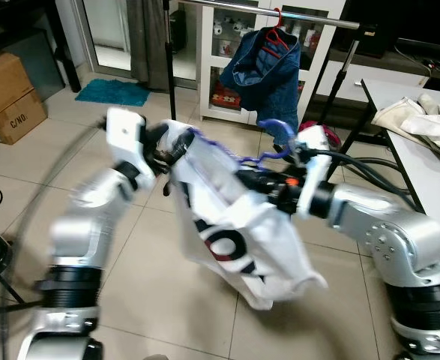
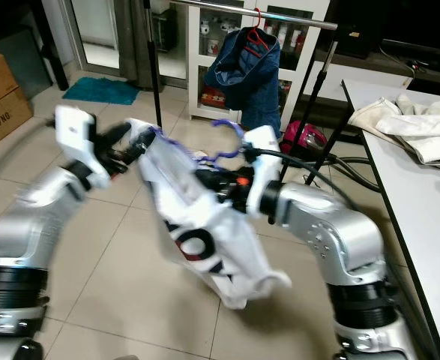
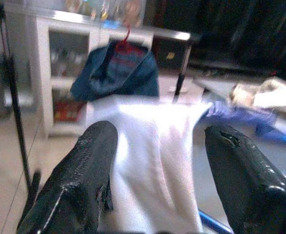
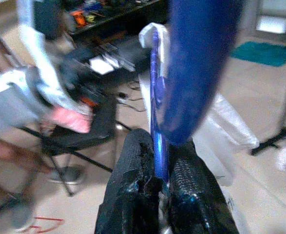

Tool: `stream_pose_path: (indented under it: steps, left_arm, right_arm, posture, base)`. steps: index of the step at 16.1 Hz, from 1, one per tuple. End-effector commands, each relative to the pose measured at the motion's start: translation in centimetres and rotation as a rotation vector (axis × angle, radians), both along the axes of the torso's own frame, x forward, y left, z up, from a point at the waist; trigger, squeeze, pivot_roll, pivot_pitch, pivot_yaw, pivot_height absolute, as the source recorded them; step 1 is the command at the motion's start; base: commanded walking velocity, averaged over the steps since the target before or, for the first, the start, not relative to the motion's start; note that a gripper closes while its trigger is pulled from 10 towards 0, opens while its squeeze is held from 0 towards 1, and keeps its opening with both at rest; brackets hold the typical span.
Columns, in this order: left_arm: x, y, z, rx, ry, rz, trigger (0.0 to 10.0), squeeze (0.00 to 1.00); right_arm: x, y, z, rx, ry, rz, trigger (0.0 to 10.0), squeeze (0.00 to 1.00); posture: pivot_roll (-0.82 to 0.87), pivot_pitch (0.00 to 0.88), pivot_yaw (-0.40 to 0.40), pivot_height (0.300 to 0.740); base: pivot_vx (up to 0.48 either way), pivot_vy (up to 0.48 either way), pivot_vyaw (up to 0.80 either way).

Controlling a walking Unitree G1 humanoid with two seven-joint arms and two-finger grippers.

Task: Hang hanger

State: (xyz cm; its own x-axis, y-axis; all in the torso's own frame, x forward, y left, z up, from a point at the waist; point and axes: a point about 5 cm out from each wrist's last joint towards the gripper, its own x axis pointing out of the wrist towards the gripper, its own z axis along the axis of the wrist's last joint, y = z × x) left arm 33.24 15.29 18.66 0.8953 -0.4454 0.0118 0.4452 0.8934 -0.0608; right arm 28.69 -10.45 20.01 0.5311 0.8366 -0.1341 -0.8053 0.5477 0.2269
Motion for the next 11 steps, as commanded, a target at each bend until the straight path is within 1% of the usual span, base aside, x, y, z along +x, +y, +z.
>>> stream_pose_path:
  steps: [1, 2, 3, 4, 5, 6, 11]
  left_arm:
    - [-0.3, -0.3, -0.1, 0.054, 0.001, 0.044, 10.0, 0.00]
    - [-0.5, -0.6, -0.2, 0.068, -0.007, 0.052, 10.0, 0.00]
    - [-1.0, -1.3, -0.4, 0.072, -0.020, 0.061, 6.5, 0.00]
    - [-1.1, -1.8, -0.8, 0.059, -0.017, 0.061, 1.2, 0.00]
    - [-1.0, -2.0, -0.9, 0.052, -0.016, 0.066, 0.0, 0.00]
    - [-0.9, -2.1, -0.8, 0.057, -0.023, 0.073, 0.0, 0.00]
    - [-1.0, -2.2, -0.7, 0.072, -0.049, 0.089, 0.0, 0.00]
  right_arm:
    - [0.1, -0.1, 1.5, 0.040, -0.041, 0.007, 10.0, 0.00]
    - [0.1, -0.1, 1.5, 0.047, -0.035, 0.002, 10.0, 0.00]
    - [0.2, -0.2, 1.6, 0.061, -0.026, -0.003, 10.0, 0.00]
    - [0.3, 0.0, 1.7, 0.079, -0.018, 0.005, 10.0, 0.00]
    - [0.3, 0.1, 1.8, 0.091, -0.014, 0.014, 10.0, 0.00]
    - [0.2, 0.3, 1.9, 0.102, -0.008, 0.031, 10.0, 0.00]
    - [0.5, 0.3, 2.1, 0.116, 0.001, 0.028, 10.0, 0.00]
  posture:
    - [0.05, 0.000, -0.041, 0.740]
    - [0.05, 0.000, -0.041, 0.740]
    - [0.05, 0.000, -0.041, 0.740]
    - [0.05, 0.000, -0.043, 0.740]
    - [0.05, 0.000, -0.043, 0.740]
    - [0.05, 0.000, -0.051, 0.740]
    - [0.05, 0.000, -0.055, 0.740]
  base:
    - [0.000, 0.000, 0.00]
    - [0.000, 0.000, 0.00]
    - [0.000, 0.000, 0.00]
    - [0.000, 0.000, 0.00]
    - [0.000, 0.000, 0.00]
    - [0.000, 0.000, 0.00]
    - [0.000, 0.000, 0.00]
